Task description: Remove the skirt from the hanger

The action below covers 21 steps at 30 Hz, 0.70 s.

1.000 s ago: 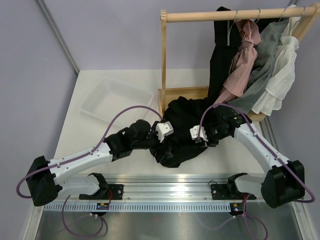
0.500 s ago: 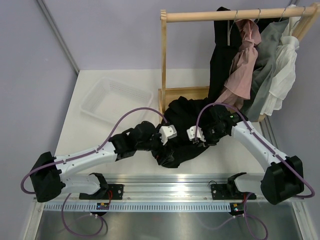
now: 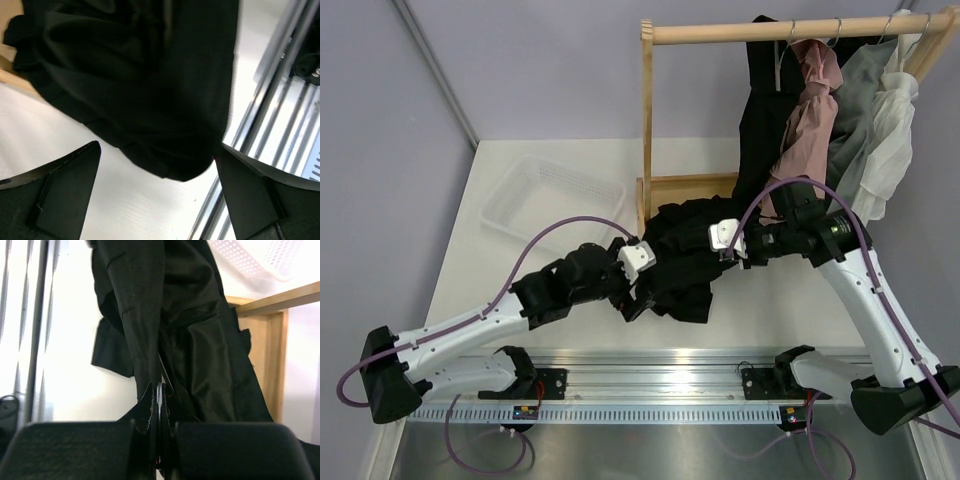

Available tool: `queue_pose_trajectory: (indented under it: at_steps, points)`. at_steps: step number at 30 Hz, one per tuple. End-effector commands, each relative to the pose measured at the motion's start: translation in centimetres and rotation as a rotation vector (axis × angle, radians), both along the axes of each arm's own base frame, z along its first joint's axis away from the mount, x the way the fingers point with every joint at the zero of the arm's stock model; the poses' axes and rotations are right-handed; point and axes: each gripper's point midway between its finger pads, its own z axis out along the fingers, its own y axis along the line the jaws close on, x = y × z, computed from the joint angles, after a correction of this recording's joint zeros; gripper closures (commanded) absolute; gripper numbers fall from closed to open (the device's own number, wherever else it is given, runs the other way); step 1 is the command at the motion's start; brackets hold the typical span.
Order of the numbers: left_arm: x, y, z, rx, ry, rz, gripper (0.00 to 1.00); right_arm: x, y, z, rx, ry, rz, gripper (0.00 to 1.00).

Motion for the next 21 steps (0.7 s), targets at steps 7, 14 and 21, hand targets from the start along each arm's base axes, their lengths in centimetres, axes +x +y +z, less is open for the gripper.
queue_pose_trajectory:
  at_steps: [7, 14, 21]
  points:
    - [2.2, 1.6, 5.1, -0.114, -0.171, 0.133, 0.01, -1.9, -0.2, 0.2, 0.038, 0.061, -0.051, 1.0]
    - [-0.1, -0.9, 10.1, -0.181, -0.189, -0.096, 0.01, -2.6, -0.7, -0.5, 0.002, 0.074, -0.033, 1.0]
    - [-1.6, -3.1, 10.3, -0.085, -0.191, -0.324, 0.01, -2.5, -0.9, -0.6, -0.004, 0.057, -0.037, 1.0]
